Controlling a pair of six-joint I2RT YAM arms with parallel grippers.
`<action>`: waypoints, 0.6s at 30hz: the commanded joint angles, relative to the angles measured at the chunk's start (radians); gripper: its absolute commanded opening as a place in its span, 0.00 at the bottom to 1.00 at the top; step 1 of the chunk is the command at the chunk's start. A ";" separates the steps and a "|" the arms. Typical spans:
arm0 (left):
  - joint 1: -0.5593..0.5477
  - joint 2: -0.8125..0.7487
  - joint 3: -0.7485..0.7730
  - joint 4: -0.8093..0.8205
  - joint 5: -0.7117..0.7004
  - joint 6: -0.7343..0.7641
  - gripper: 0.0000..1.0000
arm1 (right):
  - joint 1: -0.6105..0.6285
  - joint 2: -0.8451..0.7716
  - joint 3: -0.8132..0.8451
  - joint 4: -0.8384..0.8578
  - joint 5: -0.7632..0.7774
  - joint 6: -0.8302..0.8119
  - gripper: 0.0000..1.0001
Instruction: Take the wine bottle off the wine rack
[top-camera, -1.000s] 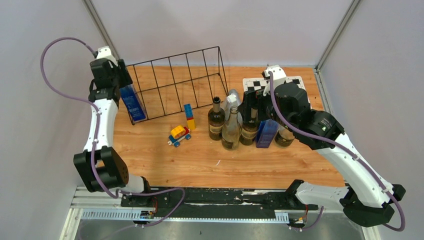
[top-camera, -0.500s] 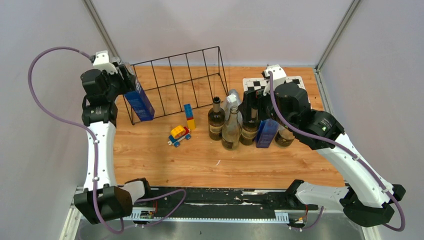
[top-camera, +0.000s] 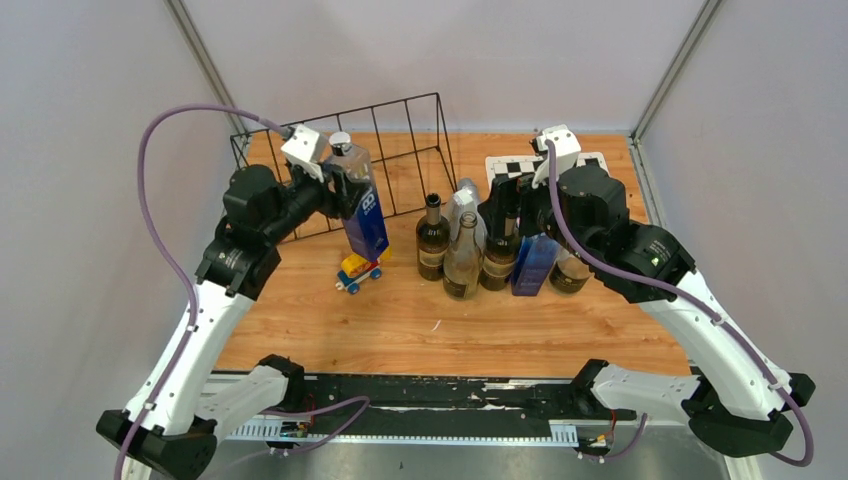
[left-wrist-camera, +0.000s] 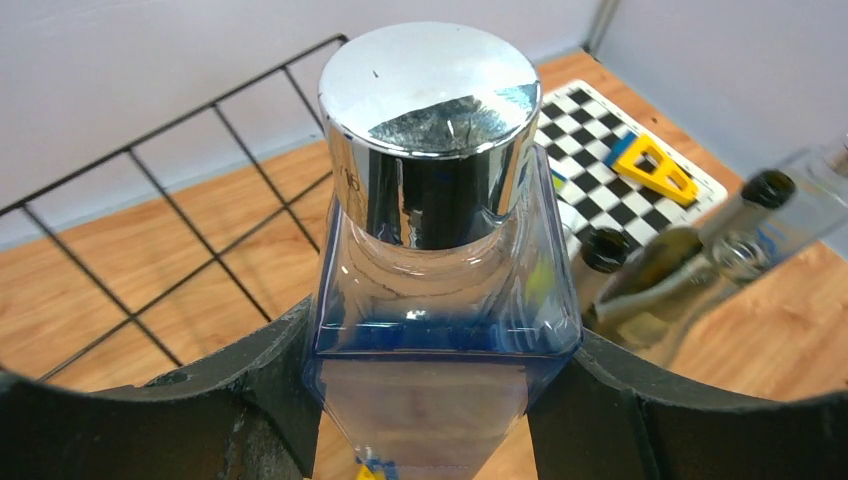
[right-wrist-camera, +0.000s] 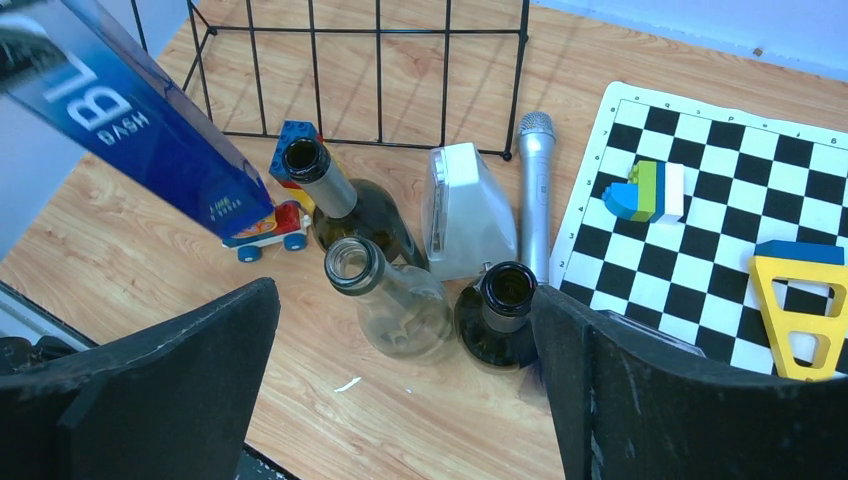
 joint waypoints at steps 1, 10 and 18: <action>-0.139 -0.055 -0.019 0.188 -0.105 0.043 0.00 | -0.004 -0.016 0.005 0.050 0.015 -0.014 0.99; -0.368 -0.085 -0.103 0.188 -0.177 0.037 0.00 | -0.004 -0.020 -0.004 0.050 0.033 -0.013 0.99; -0.528 -0.118 -0.172 0.245 -0.172 -0.005 0.00 | -0.005 -0.031 0.054 0.064 0.133 0.000 0.99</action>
